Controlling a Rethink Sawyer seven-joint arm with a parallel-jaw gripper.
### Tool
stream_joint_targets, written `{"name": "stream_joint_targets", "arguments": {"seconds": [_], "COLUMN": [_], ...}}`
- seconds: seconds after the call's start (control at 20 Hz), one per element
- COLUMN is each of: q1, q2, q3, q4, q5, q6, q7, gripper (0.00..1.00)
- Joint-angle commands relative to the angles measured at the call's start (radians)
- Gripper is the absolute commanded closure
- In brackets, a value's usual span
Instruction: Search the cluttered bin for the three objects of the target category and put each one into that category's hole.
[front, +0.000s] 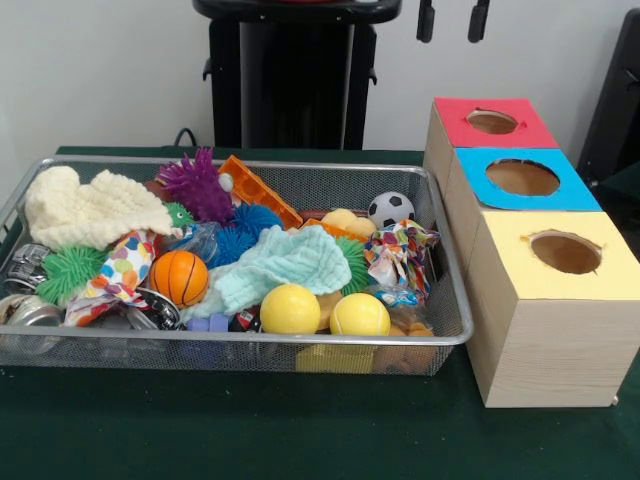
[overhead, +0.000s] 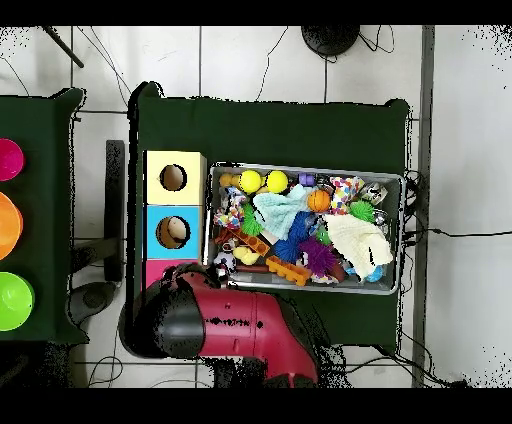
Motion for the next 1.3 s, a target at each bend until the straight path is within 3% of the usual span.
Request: {"name": "stream_joint_targets", "arguments": {"seconds": [0.05, 0.55, 1.0, 1.3], "q1": [-0.013, -0.053, -0.160, -0.158], "q2": [0.060, 0.152, 0.196, 0.182], "q3": [0.043, 0.064, 0.122, 0.114], "q4": [-0.137, -0.182, -0.119, -0.128], "q5": [-0.001, -0.002, -0.034, -0.079], "q6": [0.139, 0.076, -0.053, -0.026], "q7": [0.122, 0.078, -0.013, -0.014], "gripper": [0.00, 0.00, 0.00, 0.00]}}
